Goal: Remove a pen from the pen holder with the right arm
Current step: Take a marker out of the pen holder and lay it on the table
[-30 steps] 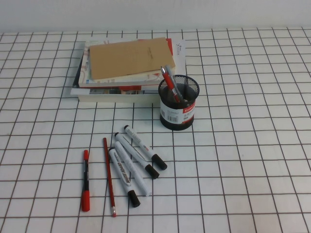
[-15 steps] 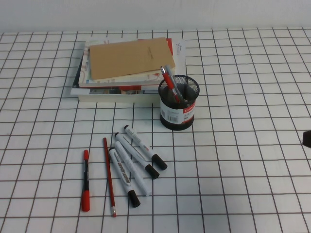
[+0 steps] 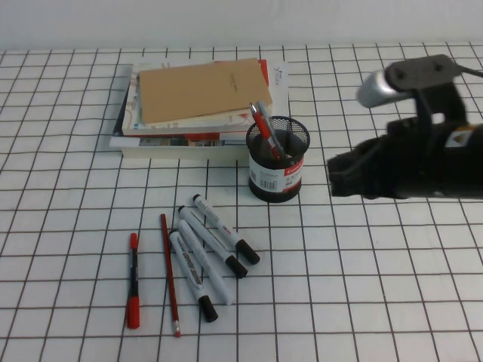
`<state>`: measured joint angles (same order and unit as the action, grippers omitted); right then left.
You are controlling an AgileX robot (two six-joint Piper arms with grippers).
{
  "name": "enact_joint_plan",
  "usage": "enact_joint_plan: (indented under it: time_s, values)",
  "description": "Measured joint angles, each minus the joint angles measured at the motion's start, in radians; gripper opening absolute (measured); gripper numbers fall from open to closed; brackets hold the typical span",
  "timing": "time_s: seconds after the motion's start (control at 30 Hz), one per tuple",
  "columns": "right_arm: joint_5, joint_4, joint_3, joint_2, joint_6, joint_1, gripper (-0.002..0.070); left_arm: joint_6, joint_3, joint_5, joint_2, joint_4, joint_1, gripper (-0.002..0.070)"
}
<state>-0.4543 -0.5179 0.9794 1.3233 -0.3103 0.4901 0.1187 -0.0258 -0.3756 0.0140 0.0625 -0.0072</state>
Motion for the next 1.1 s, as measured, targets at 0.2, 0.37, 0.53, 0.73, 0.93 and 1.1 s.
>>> enact_joint_plan:
  time_s: [0.2, 0.37, 0.53, 0.73, 0.93, 1.1]
  values:
    - [0.100, 0.000, 0.117, 0.162, -0.059, 0.132, 0.0010, 0.000, 0.000, 0.000, 0.000, 0.000, 0.000, -0.0004]
    - [0.155, -0.002, 0.217, 0.285, -0.122, 0.171, 0.0183, 0.000, 0.000, 0.000, 0.000, 0.000, 0.000, -0.0004]
    - [0.319, 0.007, 0.232, 0.380, -0.161, 0.175, 0.0333, 0.000, 0.000, 0.000, 0.000, 0.000, 0.000, -0.0004]
    - [0.489, 0.014, 0.233, 0.467, -0.184, 0.177, 0.0344, 0.000, 0.000, 0.000, 0.000, 0.000, 0.000, -0.0004]
    - [0.634, 0.049, 0.233, 0.526, -0.187, 0.177, 0.0344, 0.000, 0.000, 0.000, 0.000, 0.000, 0.000, -0.0004]
    - [0.714, 0.084, 0.233, 0.557, -0.187, 0.177, 0.0322, 0.000, 0.000, 0.000, 0.000, 0.000, 0.000, -0.0004]
